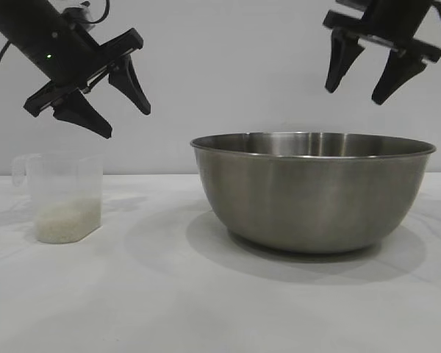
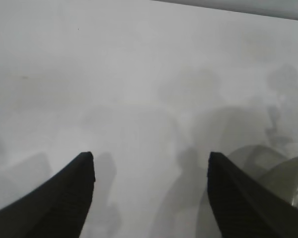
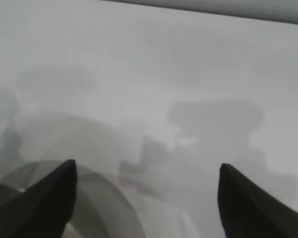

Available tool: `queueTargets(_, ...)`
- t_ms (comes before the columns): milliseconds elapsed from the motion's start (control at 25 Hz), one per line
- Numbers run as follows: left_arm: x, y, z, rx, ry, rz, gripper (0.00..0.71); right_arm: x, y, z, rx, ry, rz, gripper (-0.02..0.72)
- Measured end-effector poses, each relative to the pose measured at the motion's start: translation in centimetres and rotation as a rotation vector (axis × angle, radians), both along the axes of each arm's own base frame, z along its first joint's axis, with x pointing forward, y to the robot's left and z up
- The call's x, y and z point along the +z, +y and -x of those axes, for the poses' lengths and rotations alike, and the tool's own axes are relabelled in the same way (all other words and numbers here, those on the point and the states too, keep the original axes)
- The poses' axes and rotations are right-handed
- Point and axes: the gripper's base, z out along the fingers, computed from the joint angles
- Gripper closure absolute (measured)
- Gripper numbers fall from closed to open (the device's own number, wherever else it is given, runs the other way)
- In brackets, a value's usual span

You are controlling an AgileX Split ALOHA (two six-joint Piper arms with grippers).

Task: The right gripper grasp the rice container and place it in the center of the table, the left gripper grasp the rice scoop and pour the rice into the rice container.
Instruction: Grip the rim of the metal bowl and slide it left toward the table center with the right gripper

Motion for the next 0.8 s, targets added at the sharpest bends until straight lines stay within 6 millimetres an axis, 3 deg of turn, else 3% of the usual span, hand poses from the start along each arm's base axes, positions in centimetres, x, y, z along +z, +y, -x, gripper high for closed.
queueTargets(160,0.0,0.0,0.0,0.0,0.0,0.0,0.233,-0.2,-0.1,0.6,-0.066,0.043,-0.003,0.176)
queueTargets(800,0.0,0.0,0.0,-0.006,0.002,0.002,0.233,-6.0,-0.4,5.4,-0.099,0.312,0.011,0.176)
